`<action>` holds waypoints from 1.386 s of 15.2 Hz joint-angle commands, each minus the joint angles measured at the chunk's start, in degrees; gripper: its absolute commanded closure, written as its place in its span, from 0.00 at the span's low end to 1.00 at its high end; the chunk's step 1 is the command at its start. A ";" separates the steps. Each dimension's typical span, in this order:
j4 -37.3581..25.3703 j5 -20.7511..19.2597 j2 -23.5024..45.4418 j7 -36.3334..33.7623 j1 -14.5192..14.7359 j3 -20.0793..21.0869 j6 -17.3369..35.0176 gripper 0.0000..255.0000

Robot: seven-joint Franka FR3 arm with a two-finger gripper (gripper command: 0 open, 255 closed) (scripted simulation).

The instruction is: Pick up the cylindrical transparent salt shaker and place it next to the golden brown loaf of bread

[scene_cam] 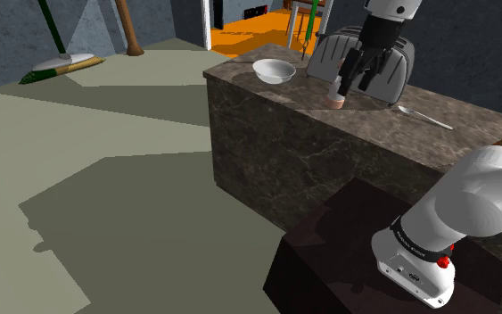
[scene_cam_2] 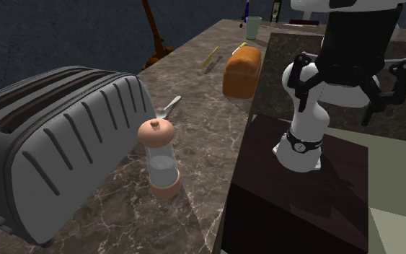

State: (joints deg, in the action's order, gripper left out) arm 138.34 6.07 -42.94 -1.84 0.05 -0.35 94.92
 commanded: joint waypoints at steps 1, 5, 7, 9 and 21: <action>0.00 0.00 0.00 0.00 0.00 0.00 0.00 0.00; -3.09 -3.95 4.86 6.75 -1.30 -4.22 0.81 0.00; -5.06 -5.67 7.63 10.04 -1.80 -6.22 1.27 0.00; -7.31 -7.18 10.59 13.28 -2.22 -8.15 1.73 0.00; -26.76 -10.97 31.93 32.54 -3.94 -18.00 3.21 0.00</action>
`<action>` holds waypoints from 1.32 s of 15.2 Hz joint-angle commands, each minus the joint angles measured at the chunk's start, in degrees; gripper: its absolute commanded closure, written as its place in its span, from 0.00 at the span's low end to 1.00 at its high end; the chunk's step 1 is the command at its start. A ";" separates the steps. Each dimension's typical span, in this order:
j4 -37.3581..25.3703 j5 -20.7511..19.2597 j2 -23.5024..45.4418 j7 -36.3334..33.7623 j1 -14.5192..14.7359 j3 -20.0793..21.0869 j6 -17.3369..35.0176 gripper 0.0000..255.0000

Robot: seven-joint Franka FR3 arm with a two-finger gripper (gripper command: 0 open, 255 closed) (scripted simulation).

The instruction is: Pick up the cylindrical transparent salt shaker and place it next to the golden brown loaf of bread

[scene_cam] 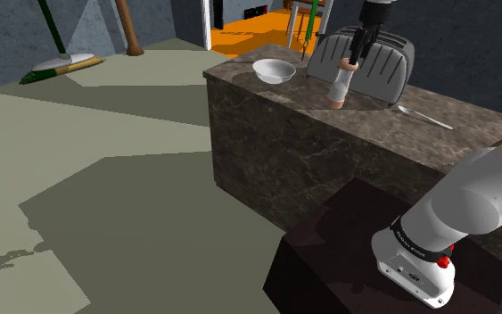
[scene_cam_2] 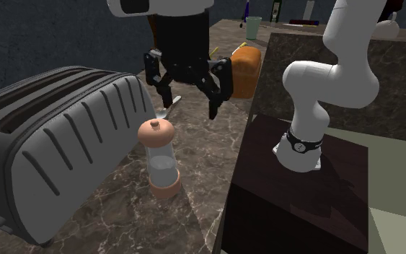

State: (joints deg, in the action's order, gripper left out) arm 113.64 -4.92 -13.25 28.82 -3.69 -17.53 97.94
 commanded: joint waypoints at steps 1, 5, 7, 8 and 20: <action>-4.17 0.15 4.28 3.51 -0.39 -1.50 0.12 0.00; -8.53 0.70 9.10 7.23 -1.09 -2.83 0.56 0.00; -6.87 0.64 8.99 7.18 -1.13 -2.87 2.11 0.00; -6.09 0.62 8.98 7.17 -1.16 -2.90 2.88 0.00; -3.36 0.56 8.98 7.13 -1.24 -3.00 5.62 1.00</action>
